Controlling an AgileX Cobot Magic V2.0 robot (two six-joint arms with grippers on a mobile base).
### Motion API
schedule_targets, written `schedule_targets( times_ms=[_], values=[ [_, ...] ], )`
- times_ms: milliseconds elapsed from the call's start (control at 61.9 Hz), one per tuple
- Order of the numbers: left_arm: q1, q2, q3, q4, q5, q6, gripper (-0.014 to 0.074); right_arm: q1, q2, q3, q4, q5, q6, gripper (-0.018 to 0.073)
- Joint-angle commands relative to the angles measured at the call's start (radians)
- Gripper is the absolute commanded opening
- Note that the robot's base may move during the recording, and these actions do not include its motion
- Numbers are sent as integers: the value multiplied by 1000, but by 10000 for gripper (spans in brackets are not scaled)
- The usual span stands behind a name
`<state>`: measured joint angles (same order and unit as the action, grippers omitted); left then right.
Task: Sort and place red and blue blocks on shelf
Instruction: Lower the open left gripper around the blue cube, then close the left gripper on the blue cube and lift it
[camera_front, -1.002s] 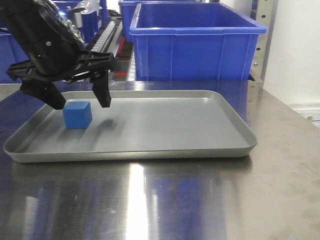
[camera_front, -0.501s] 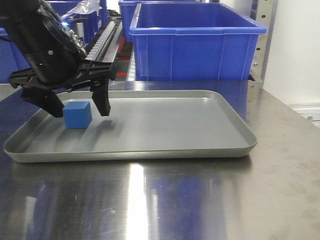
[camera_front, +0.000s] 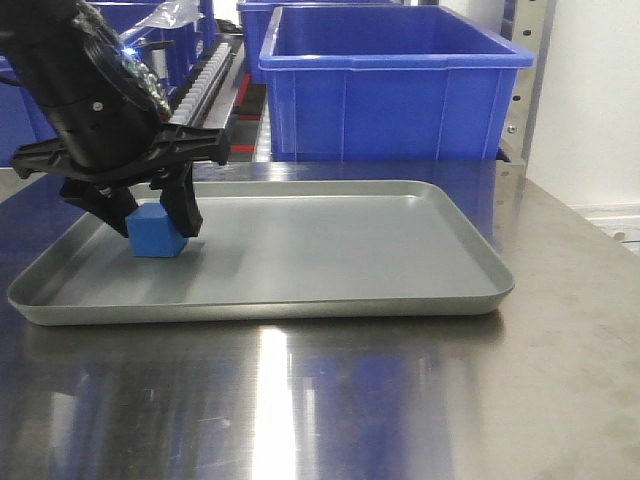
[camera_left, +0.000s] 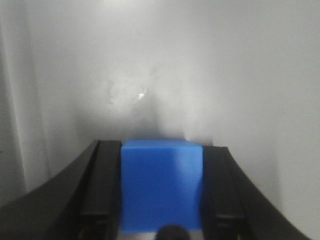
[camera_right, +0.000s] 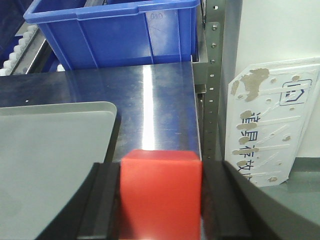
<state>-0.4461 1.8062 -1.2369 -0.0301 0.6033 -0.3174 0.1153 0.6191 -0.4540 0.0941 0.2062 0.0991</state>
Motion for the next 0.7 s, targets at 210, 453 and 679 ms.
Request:
schedule_targets(
  times_ms=[210,453,679],
  values=[
    [-8,-73,-28,-2,-7,-11,125,-4,-5,-29,-8,-91,-6,52],
    [24,-169,-28,7,-26,-11,125,-4,-5,-29,-8,-91,-6,52],
    [88,-290,-28,49,-41,-11,125,-4,-5,-29,-8,-91,-6,52]
  ],
)
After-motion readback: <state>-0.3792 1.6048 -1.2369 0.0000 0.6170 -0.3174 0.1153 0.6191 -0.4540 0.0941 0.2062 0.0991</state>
